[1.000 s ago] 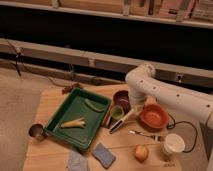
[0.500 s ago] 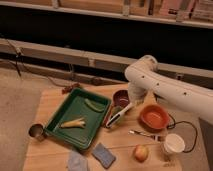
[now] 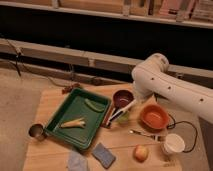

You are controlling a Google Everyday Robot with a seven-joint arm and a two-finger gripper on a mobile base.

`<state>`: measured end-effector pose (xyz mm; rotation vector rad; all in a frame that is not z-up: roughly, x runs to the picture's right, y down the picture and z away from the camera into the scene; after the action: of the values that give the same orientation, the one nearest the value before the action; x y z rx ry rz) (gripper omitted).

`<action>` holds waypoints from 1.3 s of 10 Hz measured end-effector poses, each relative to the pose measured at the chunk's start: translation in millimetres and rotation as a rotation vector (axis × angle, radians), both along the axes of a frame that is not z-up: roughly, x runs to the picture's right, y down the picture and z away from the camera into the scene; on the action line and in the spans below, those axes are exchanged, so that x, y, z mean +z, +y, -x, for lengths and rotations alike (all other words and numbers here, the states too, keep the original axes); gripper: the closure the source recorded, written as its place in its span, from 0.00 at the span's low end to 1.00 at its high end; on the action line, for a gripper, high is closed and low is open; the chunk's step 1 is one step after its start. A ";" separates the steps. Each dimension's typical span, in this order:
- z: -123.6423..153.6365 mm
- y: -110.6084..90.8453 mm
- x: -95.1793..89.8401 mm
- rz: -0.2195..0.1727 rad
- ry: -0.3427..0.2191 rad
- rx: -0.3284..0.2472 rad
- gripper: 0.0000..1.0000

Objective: Place towel in red bowl

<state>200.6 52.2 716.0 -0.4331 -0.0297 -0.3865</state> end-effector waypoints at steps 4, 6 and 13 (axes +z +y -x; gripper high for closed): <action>-82.3 -3.1 12.4 -0.041 0.011 0.130 1.00; -97.3 -7.5 18.9 -0.075 -0.006 0.162 1.00; -101.4 -27.7 44.1 -0.142 -0.053 0.194 1.00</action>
<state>302.0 24.4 760.1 -0.2768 -0.0943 -0.2069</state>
